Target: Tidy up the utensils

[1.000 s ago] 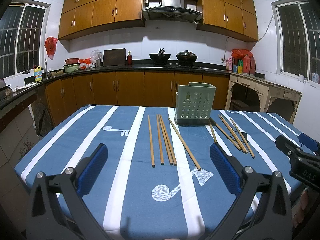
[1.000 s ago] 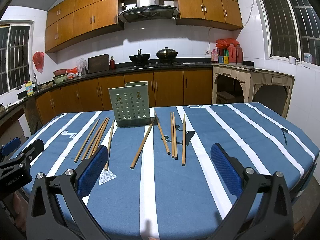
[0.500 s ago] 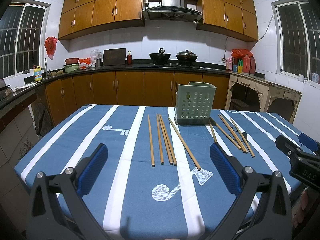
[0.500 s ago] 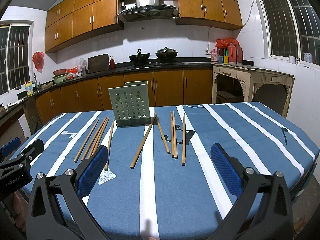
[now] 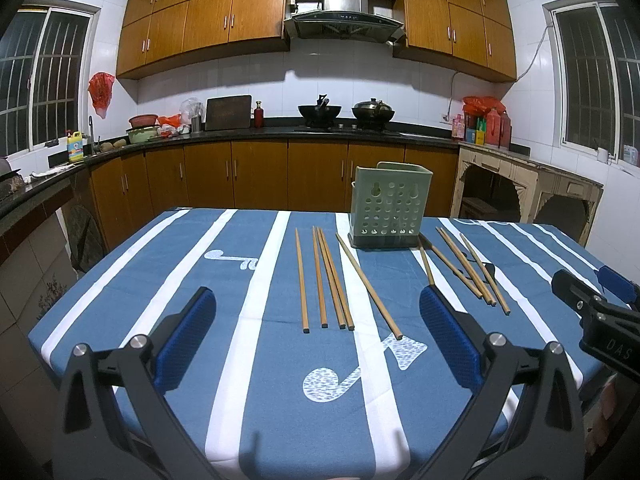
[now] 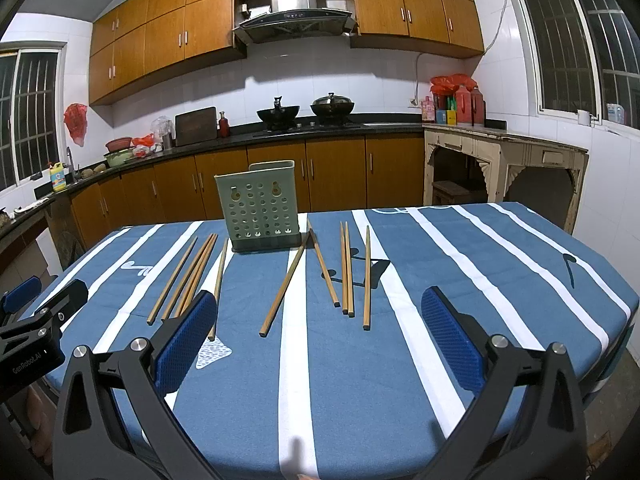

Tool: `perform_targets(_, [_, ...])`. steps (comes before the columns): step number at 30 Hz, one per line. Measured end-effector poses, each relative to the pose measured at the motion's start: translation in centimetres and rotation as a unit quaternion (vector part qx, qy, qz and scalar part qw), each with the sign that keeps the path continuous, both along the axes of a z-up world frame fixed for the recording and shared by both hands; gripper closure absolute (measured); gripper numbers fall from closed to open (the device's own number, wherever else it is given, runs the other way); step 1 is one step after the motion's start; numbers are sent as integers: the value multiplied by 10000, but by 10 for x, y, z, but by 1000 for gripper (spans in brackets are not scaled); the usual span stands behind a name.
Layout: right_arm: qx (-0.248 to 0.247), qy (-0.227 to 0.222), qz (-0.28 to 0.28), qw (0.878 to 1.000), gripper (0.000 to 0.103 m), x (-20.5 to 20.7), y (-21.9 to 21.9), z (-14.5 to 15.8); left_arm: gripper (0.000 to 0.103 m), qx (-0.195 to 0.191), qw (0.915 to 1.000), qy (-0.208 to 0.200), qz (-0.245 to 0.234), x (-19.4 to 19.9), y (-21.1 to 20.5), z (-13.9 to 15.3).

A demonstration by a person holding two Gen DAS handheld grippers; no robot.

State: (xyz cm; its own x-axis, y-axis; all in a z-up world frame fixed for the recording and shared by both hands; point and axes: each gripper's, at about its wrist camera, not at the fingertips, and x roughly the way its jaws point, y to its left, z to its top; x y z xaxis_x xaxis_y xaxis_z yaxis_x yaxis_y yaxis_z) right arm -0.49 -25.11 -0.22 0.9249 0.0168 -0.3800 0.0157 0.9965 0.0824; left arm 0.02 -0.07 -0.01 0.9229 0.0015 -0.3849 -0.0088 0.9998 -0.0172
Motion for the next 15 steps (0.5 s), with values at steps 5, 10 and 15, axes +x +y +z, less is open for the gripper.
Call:
perform_targets(5, [4, 6, 1, 10000, 2, 1, -1, 0, 4, -2, 10000, 3, 3, 0, 0, 0])
perform_targets(10, [2, 13, -1, 10000, 2, 3, -1, 0, 4, 5, 10000, 8, 6, 0, 0, 0])
perform_targets(15, [30, 75, -10, 10000, 2, 9, -4, -2, 4, 105, 9999, 59, 121, 5, -4, -6])
